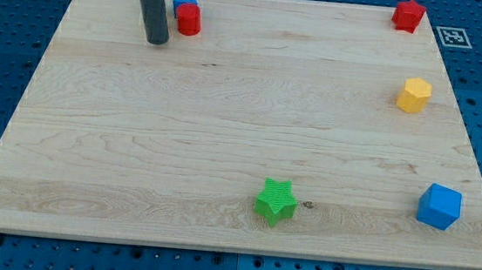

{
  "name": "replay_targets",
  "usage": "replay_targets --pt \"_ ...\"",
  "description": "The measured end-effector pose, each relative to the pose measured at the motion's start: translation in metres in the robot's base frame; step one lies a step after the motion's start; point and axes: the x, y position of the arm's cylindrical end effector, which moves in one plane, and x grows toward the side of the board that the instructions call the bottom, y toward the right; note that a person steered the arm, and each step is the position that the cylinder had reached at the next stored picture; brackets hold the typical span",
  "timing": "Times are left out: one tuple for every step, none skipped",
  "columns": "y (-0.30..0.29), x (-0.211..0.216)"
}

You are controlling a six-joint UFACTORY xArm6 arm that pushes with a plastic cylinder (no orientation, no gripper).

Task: Move your arm to bottom center

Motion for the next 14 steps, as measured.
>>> replay_targets --pt "0.0 -0.001" --pt "0.006 0.047" --pt "0.011 0.061" --pt "0.011 0.061" --pt "0.011 0.061" --pt "0.011 0.061" --pt "0.019 0.068" --pt "0.06 0.083" --pt "0.072 0.087" --pt "0.105 0.108" --pt "0.115 0.112" --pt "0.115 0.112" --pt "0.153 0.12" --pt "0.168 0.122"
